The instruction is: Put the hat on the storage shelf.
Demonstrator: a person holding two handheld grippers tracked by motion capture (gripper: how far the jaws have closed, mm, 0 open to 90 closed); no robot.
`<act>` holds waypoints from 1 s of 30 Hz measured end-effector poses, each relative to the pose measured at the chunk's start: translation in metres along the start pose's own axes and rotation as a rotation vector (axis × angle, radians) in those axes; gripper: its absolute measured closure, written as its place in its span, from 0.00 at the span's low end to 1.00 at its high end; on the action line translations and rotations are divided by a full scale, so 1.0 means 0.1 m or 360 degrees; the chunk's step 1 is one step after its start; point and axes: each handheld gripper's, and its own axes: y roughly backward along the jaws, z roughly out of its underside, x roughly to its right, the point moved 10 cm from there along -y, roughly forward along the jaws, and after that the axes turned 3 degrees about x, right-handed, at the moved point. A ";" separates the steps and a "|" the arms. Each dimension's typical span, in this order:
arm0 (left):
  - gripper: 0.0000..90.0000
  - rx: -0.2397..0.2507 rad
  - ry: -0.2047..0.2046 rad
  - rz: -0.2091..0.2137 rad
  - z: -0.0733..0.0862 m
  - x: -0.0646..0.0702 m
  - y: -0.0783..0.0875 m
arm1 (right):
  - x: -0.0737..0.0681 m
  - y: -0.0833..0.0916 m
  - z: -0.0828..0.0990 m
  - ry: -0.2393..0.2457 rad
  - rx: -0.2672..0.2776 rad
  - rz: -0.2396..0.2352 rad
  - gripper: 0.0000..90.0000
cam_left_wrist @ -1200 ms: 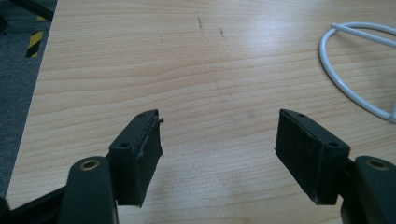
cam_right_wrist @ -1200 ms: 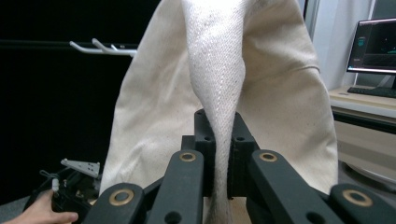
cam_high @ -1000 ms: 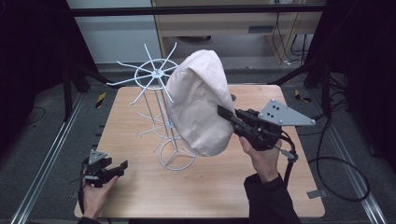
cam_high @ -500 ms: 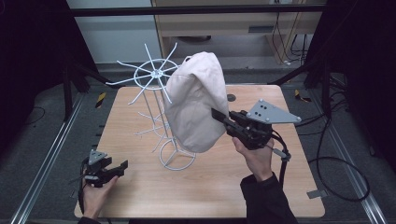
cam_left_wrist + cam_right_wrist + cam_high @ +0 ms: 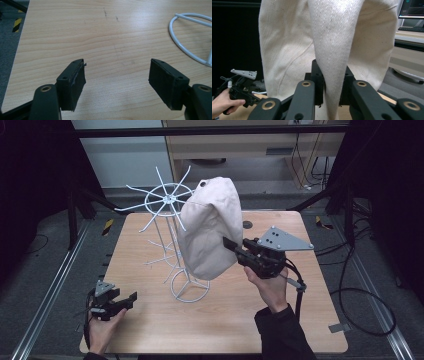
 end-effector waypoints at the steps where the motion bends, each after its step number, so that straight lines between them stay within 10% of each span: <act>1: 0.32 0.0000 -0.0001 0.0000 0.00 0.00 0.00 | 0.00 0.00 0.00 0.0003 -0.0003 0.0001 0.87; 30: 0.32 0.0008 -0.0006 -0.0002 -0.01 -0.01 0.01 | 0.10 0.06 0.01 0.0012 0.0036 0.0103 0.47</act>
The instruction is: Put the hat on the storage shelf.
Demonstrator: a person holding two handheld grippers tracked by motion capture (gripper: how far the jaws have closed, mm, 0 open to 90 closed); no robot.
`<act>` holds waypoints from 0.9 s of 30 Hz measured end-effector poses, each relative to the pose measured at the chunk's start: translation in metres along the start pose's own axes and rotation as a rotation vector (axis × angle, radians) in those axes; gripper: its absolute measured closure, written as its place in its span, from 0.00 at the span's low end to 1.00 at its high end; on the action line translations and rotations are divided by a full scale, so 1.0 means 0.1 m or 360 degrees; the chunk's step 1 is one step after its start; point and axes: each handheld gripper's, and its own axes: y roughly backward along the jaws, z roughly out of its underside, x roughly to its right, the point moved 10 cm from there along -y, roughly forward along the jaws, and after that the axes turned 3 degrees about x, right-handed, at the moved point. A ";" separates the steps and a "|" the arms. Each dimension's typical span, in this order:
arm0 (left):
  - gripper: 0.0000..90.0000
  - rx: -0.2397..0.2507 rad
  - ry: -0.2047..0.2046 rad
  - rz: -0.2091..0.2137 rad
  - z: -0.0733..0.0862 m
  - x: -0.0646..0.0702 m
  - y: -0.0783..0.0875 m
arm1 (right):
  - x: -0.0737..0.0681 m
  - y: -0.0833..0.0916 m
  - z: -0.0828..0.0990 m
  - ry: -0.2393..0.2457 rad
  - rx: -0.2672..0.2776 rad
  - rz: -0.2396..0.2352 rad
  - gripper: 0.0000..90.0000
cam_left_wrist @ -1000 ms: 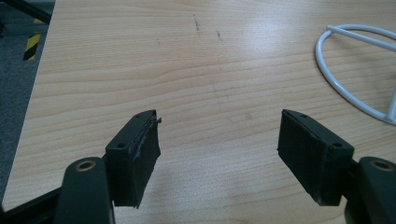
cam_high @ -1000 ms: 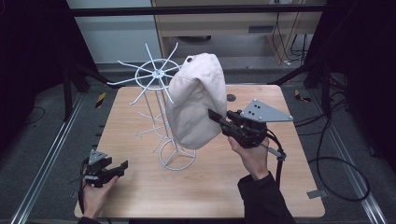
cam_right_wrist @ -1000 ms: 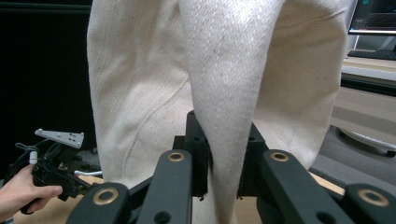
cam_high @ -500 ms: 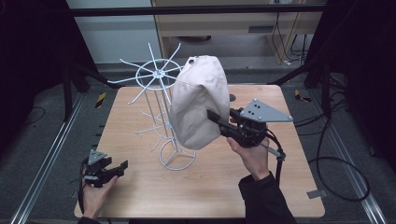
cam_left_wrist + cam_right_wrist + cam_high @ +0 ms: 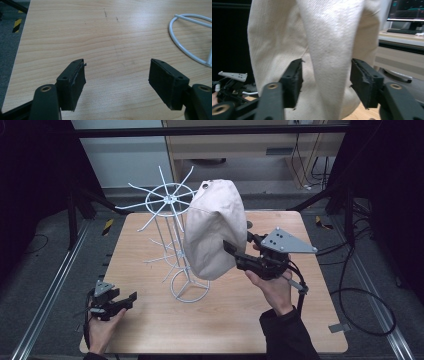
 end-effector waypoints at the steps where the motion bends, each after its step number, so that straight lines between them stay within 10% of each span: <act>1: 0.32 0.0000 0.0000 0.0000 0.00 0.00 0.00 | 0.00 0.02 0.00 -0.0007 0.0005 0.0005 0.45; 14: 0.32 0.0000 0.0002 -0.0001 0.00 0.00 0.00 | 0.07 0.27 0.14 -0.0030 -0.0009 0.0056 0.27; 27: 0.32 0.0021 0.0009 0.0020 -0.02 0.03 0.01 | 0.36 0.54 0.78 -0.0064 -0.0215 0.0178 0.23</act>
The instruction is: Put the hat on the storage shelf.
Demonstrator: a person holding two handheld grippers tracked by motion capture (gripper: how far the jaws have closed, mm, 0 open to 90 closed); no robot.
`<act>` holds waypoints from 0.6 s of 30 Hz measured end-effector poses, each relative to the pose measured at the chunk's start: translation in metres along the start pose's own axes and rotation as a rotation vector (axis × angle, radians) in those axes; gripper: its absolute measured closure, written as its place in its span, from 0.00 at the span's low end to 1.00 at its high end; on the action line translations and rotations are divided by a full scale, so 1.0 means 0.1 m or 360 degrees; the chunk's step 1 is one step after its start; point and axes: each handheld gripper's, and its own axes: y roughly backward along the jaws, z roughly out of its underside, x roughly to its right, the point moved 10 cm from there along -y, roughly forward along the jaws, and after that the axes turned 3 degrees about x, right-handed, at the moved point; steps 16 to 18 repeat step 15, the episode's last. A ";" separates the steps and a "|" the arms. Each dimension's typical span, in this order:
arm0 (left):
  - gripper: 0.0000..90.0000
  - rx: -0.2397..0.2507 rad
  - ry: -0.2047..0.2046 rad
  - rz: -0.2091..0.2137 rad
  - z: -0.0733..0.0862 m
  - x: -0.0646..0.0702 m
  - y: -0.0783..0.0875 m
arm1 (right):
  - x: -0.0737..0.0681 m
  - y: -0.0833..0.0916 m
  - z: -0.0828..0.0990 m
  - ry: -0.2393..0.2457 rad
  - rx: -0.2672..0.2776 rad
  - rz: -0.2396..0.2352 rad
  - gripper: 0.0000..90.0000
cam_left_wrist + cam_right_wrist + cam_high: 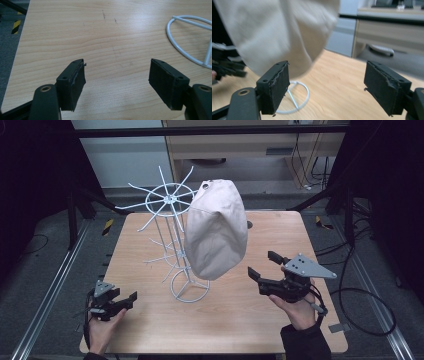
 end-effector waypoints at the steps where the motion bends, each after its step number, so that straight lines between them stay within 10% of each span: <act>1: 0.31 -0.0001 0.0001 0.0005 0.00 0.00 0.00 | 0.05 -0.01 0.07 -0.0008 -0.0028 0.0018 0.23; 15: 0.25 0.0030 0.0000 0.0018 -0.02 0.01 0.00 | 0.77 -0.17 1.14 -0.0114 -0.0436 0.0308 0.17; 18: 0.25 0.0030 0.0000 0.0018 -0.02 0.01 0.00 | 0.77 -0.17 1.14 -0.0114 -0.0436 0.0308 0.17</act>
